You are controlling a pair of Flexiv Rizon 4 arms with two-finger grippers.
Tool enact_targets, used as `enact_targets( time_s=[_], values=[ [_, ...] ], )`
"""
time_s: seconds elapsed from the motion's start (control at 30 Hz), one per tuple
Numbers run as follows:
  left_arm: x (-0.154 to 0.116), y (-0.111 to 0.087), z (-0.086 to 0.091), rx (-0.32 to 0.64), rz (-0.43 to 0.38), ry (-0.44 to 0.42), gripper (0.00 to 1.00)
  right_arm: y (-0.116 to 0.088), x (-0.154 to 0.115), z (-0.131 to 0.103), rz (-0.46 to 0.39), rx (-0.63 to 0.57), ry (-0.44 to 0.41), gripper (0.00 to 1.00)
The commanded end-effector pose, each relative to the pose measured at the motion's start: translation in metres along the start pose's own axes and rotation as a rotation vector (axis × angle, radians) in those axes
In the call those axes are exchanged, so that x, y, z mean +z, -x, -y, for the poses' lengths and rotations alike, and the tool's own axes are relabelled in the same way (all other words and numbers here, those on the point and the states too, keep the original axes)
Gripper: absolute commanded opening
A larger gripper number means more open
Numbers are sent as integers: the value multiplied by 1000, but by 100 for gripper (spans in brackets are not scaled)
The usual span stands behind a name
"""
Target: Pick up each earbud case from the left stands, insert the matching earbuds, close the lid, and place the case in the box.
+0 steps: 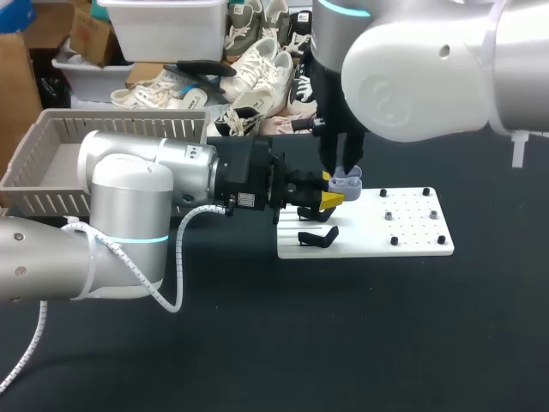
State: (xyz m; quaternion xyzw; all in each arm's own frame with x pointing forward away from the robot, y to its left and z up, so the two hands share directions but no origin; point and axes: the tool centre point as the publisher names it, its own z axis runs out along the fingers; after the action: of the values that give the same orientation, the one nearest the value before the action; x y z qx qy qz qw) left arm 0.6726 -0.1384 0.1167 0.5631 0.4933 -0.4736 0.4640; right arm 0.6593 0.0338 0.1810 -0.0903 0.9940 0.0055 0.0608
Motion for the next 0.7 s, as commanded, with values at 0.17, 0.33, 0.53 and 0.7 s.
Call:
enact_targets(
  time_s=[0.17, 0.33, 0.53, 0.7],
  values=[
    [0, 0, 0, 1, 1, 2, 0, -1, 3, -1, -2, 2, 2, 0],
    [0, 0, 0, 1, 1, 2, 0, -1, 7, -1, -6, 5, 0, 0],
    [0, 0, 0, 1, 1, 2, 0, 1, 10, 1, -12, 11, 4, 0],
    [0, 0, 0, 1, 1, 2, 0, 2, 11, 1, -11, 15, 7, 0]
  ],
)
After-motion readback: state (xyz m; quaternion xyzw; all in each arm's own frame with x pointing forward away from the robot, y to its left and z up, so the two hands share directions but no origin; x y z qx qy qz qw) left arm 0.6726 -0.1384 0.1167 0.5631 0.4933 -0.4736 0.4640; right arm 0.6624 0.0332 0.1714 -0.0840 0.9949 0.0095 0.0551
